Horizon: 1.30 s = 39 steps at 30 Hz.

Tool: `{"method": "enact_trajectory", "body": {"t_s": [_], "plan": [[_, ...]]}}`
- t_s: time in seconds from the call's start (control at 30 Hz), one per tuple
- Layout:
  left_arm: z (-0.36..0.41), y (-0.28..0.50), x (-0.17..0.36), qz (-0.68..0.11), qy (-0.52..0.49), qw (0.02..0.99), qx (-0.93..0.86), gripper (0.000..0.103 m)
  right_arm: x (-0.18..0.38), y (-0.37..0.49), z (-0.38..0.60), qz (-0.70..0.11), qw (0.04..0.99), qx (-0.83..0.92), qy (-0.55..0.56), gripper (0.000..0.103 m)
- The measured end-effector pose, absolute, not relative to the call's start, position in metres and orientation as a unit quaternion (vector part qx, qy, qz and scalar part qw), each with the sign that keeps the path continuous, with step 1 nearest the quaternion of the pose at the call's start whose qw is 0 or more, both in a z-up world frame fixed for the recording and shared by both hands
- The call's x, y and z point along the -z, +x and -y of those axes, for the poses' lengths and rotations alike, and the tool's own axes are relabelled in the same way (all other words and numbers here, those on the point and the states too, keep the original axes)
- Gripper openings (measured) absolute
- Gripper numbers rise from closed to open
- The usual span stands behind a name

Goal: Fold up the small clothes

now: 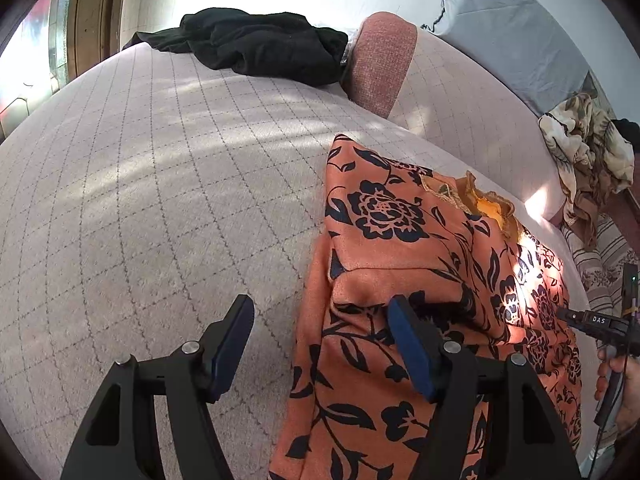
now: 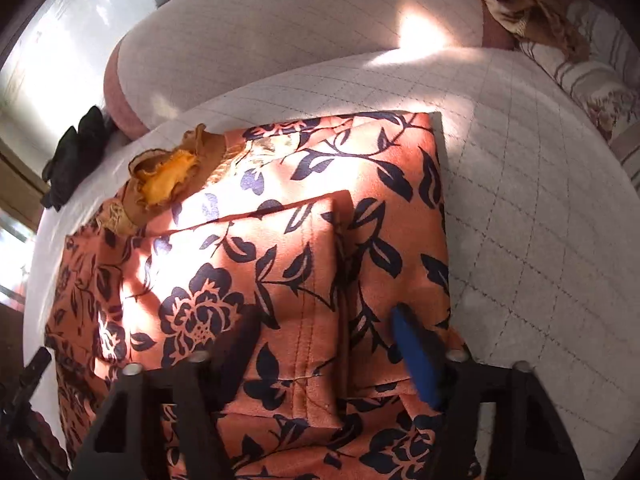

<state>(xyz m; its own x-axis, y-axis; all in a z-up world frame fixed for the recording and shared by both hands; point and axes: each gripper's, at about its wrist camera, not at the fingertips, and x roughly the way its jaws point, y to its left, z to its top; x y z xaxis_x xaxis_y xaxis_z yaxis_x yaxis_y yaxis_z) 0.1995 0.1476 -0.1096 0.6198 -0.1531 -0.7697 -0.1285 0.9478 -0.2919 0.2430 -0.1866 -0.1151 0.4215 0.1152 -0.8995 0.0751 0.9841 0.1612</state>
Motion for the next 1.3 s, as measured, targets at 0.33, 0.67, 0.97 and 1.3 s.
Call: {"method": "enact_trajectory", "body": {"t_s": [0.33, 0.67, 0.97, 1.3], "plan": [[-0.137, 0.201, 0.117, -0.445, -0.104, 0.889, -0.024, 0.07, 0.046, 0.237, 0.165, -0.449, 0.893, -0.003, 0.017, 0.003], [-0.125, 0.202, 0.114, -0.441, -0.063, 0.895, -0.021, 0.07, 0.099, 0.228, 0.203, -0.487, 0.862, -0.028, 0.14, 0.021], [-0.112, 0.212, 0.108, -0.431, -0.025, 0.901, -0.031, 0.06, 0.104, 0.262, 0.195, -0.491, 0.859, -0.024, 0.145, 0.089], [-0.12, 0.211, 0.108, -0.416, -0.058, 0.907, -0.04, 0.012, 0.08, 0.264, 0.151, -0.488, 0.872, -0.004, -0.041, 0.002]]}}
